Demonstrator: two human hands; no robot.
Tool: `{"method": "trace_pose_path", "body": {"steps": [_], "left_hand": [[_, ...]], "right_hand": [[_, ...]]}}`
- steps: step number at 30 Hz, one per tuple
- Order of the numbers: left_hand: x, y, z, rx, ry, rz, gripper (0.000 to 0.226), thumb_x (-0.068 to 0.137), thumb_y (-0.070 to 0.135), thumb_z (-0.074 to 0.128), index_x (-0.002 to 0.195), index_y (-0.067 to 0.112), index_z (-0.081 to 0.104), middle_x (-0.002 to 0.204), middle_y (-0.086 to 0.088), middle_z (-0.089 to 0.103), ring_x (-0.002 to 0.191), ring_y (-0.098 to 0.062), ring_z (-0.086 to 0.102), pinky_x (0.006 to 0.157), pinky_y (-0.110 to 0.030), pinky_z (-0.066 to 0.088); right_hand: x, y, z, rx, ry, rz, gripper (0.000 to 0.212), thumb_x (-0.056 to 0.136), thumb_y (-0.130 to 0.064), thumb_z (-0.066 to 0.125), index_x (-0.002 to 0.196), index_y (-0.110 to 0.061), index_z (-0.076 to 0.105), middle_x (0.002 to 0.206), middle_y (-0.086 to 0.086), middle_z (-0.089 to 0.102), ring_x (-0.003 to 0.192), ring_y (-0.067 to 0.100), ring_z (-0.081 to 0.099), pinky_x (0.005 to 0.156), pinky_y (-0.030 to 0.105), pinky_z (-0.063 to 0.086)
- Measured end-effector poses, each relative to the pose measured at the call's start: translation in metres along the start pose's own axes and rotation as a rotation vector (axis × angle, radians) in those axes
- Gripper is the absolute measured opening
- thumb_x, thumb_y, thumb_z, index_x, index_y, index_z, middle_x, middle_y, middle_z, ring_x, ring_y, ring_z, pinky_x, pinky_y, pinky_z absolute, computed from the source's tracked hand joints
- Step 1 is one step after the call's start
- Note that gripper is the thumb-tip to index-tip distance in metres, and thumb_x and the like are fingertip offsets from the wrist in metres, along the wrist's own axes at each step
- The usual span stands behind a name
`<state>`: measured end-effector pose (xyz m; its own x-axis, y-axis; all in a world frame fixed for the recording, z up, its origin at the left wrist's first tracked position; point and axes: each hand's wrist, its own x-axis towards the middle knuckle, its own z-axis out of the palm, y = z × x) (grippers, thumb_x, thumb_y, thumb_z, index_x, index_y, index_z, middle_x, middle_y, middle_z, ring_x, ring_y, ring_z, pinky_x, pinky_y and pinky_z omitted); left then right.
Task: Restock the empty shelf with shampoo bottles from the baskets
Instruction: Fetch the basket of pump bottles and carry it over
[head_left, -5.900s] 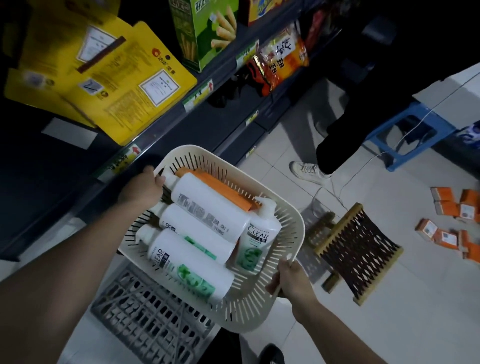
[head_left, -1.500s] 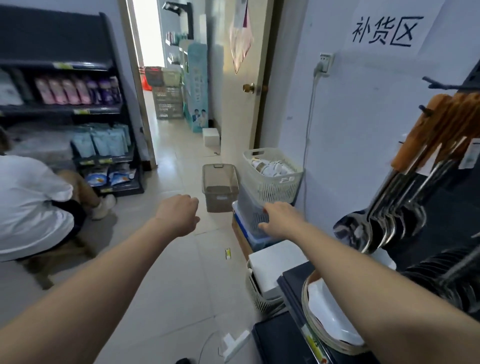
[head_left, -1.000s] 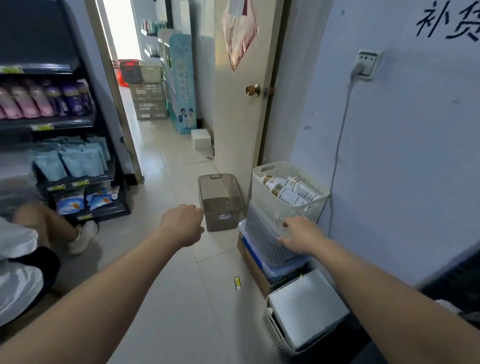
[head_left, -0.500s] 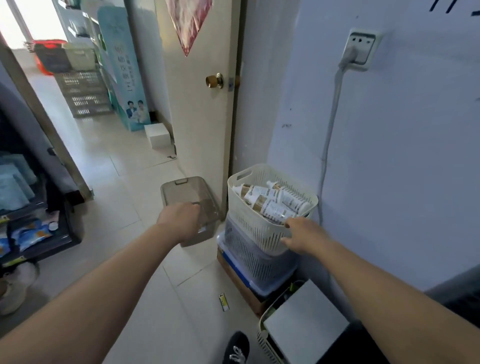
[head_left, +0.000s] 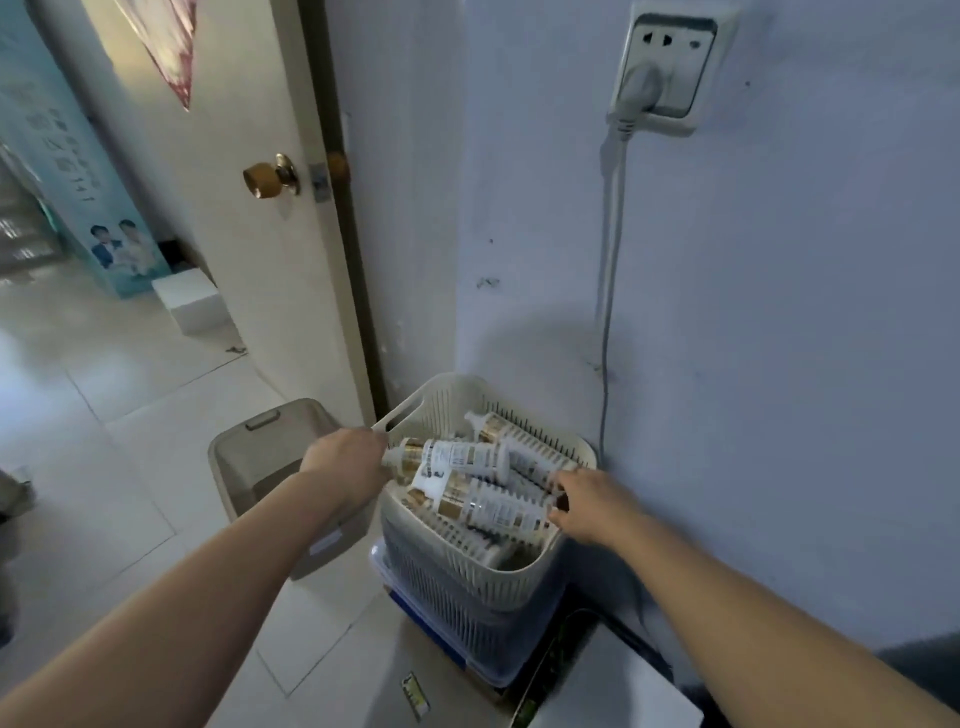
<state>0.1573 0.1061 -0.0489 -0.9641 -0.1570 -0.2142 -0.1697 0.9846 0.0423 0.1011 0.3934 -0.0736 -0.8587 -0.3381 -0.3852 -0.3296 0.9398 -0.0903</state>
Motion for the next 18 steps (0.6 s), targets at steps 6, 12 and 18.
{"method": "trace_pose_path", "body": {"steps": [6,12,18], "left_hand": [[0.087,-0.006,0.024,0.02,-0.075,0.089,0.035,0.093,0.037,0.054,0.124,0.022,0.056,0.114,0.001,0.063,0.1,-0.016,0.061,0.081,-0.032,0.054],[0.168,-0.021,0.055,0.008,-0.137,0.125,0.033,0.091,0.041,0.056,0.118,0.023,0.057,0.105,0.005,0.063,0.083,-0.01,0.06,0.072,-0.027,0.057],[0.23,-0.029,0.084,-0.081,-0.219,0.109,0.057,0.089,0.037,0.059,0.137,0.013,0.04,0.118,-0.005,0.059,0.104,-0.024,0.06,0.085,-0.04,0.055]], "right_hand": [[0.038,0.018,0.023,0.096,-0.054,0.13,0.035,0.093,-0.039,0.053,0.118,-0.014,0.054,0.123,0.01,0.059,0.111,0.029,0.057,0.078,0.034,0.045],[0.058,0.026,0.045,0.339,-0.107,0.38,0.042,0.09,-0.046,0.052,0.122,-0.019,0.05,0.121,0.008,0.06,0.107,0.027,0.059,0.083,0.035,0.051],[0.082,0.006,0.055,0.597,0.076,0.736,0.04,0.095,-0.034,0.057,0.123,-0.01,0.042,0.107,0.006,0.062,0.101,0.028,0.063,0.075,0.034,0.048]]}}
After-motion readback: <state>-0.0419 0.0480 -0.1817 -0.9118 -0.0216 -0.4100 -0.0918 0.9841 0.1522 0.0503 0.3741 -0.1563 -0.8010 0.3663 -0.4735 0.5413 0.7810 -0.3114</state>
